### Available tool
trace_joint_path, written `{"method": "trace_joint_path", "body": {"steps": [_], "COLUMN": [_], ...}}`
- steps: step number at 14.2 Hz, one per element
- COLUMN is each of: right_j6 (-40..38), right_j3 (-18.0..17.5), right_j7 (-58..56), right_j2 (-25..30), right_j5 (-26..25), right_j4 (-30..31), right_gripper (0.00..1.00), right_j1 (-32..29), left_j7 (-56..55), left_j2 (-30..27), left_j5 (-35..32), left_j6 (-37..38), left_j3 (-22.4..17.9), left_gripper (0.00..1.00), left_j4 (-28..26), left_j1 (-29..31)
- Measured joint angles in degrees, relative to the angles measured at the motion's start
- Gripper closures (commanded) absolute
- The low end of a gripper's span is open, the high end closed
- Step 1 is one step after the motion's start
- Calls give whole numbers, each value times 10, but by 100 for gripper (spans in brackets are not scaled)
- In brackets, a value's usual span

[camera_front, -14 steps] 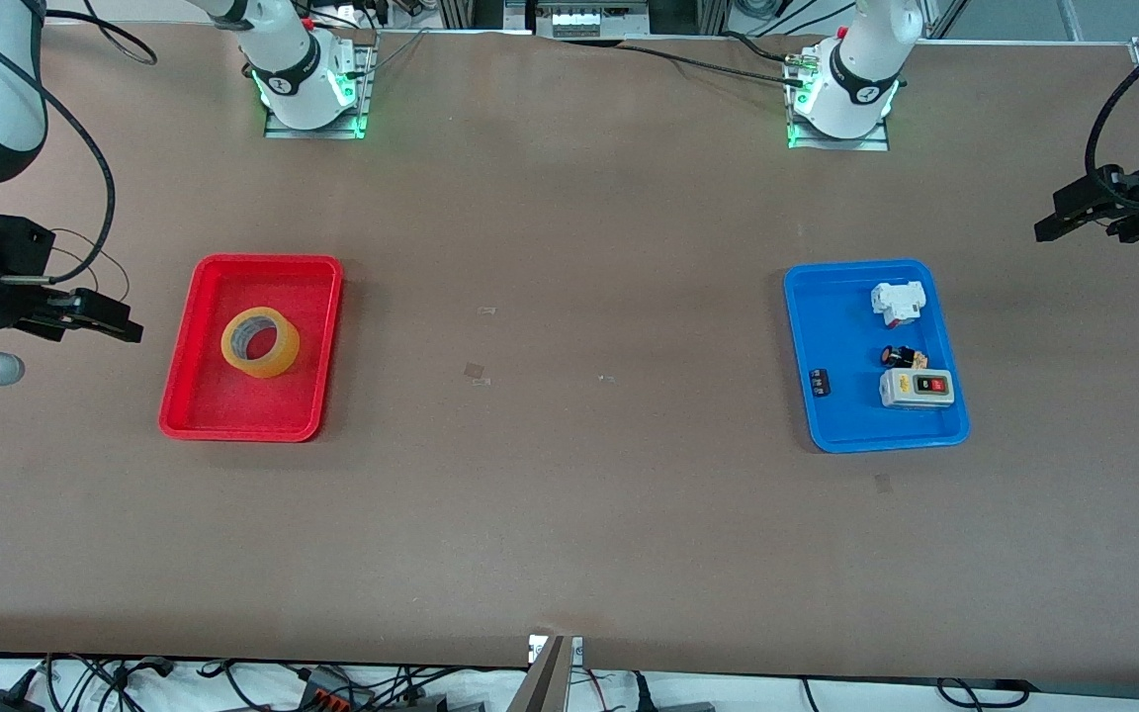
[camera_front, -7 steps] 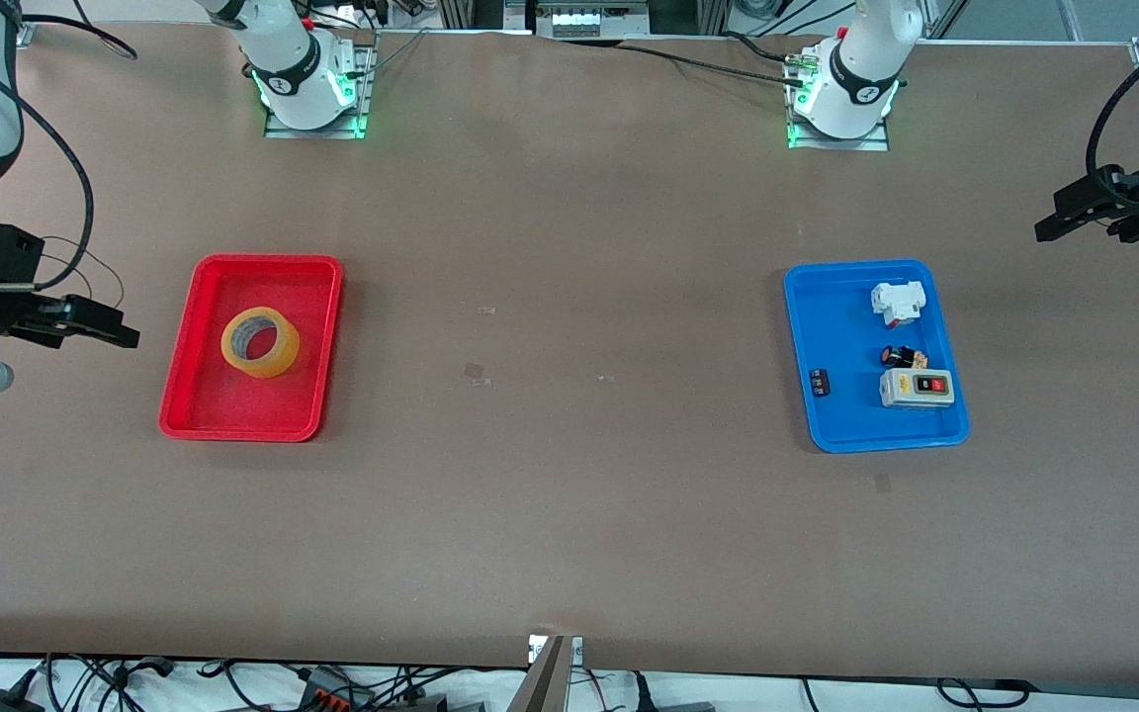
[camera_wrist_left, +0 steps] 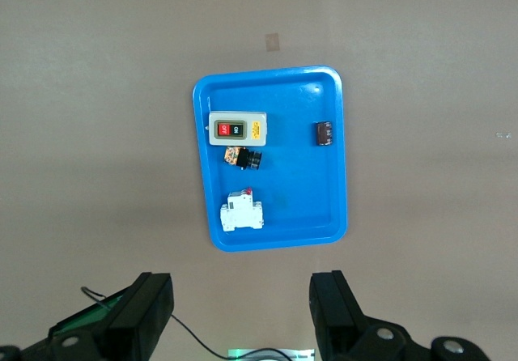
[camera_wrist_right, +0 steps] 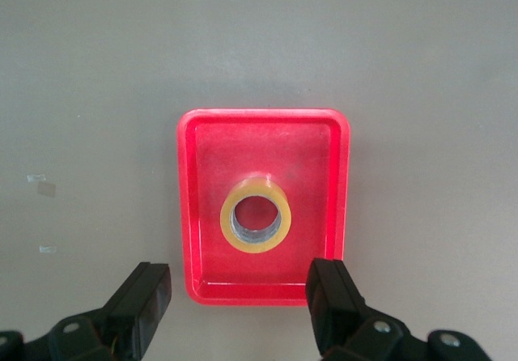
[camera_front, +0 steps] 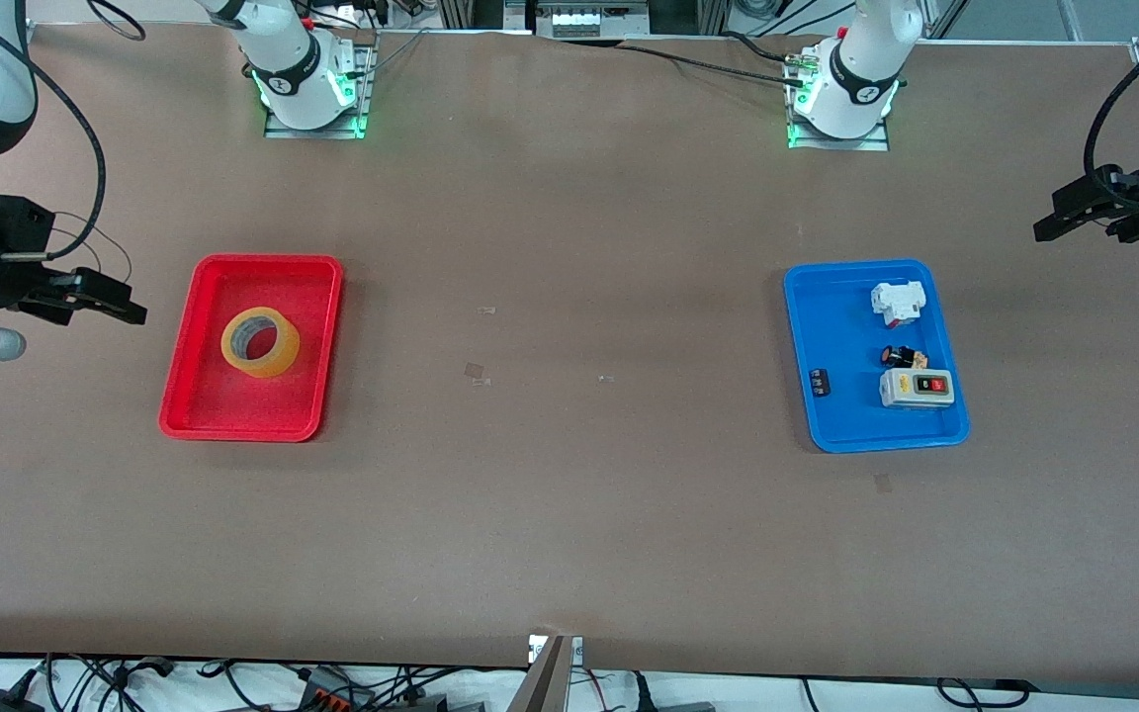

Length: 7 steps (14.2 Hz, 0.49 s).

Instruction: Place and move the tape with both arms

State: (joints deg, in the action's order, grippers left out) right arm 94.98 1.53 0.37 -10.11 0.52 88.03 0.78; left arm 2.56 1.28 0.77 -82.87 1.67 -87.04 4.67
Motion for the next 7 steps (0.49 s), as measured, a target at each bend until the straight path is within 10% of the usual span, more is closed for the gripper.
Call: {"method": "trace_joint_path", "body": {"steps": [7], "right_j6": [-7], "right_j3": [-6], "right_j7": [0], "right_j2": [14], "right_j5": [-14], "right_j4": [1], "right_gripper": [0], "right_j1": [0], "left_j7": [0], "left_j2": [0], "left_j5": [0], "left_j6": [0], "left_j3": [1], "left_gripper": [0], "left_j4": [0], "left_j1": [-1]}}
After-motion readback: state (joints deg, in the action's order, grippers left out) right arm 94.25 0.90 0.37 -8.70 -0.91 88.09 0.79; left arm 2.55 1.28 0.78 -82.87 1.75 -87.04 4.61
